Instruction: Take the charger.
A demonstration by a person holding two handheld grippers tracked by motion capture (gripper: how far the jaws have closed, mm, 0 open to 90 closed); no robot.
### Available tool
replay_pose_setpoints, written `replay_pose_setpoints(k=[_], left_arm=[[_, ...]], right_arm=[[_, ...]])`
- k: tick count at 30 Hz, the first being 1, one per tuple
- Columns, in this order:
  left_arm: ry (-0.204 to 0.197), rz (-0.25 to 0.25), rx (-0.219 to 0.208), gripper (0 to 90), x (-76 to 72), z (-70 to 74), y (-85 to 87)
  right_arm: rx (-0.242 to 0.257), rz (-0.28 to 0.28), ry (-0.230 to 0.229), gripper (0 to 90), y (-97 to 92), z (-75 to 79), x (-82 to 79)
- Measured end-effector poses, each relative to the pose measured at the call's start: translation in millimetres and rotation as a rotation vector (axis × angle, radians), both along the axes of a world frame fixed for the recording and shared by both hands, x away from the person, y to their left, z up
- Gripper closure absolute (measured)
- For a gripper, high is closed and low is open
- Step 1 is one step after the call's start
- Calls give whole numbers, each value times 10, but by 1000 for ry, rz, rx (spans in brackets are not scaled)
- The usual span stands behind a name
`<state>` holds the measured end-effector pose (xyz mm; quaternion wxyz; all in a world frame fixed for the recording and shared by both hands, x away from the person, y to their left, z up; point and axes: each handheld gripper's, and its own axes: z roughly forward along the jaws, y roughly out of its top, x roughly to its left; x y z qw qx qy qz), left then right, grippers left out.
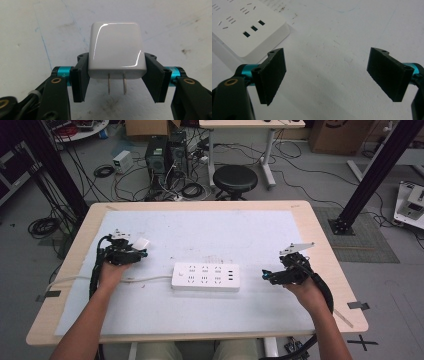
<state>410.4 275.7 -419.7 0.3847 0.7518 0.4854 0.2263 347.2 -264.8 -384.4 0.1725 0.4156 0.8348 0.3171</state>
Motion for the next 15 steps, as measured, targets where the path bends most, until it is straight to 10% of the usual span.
replay_pose_setpoints(k=[15], left_arm=[[-127, -104, -78, 426, -424, 385, -160]], right_arm=[[14, 19, -7, 158, -25, 25, -18]])
